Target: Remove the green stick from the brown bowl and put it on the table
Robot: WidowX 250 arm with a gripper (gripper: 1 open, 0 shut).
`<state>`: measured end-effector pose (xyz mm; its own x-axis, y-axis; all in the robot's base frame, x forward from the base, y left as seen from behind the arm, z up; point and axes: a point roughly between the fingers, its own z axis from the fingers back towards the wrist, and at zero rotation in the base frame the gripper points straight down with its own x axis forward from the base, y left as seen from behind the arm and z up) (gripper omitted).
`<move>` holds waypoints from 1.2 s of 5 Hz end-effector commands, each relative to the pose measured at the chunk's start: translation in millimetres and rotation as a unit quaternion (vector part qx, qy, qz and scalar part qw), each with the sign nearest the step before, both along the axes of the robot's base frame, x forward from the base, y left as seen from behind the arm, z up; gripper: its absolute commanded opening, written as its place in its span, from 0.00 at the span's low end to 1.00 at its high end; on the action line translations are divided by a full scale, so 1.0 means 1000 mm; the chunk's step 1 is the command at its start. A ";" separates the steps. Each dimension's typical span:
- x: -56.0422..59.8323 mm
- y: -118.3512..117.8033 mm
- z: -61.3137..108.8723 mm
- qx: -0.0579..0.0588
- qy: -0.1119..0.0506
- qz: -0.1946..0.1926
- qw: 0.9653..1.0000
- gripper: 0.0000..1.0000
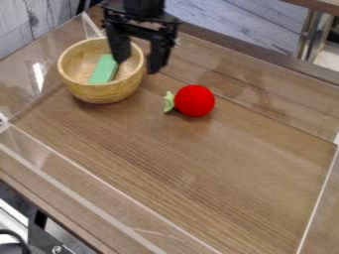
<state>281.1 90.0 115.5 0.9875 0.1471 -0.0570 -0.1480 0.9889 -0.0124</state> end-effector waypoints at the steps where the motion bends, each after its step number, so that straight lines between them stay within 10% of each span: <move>1: 0.006 0.018 0.012 0.016 -0.033 0.044 0.998 1.00; 6: 0.028 0.063 -0.007 0.022 -0.037 0.085 0.995 1.00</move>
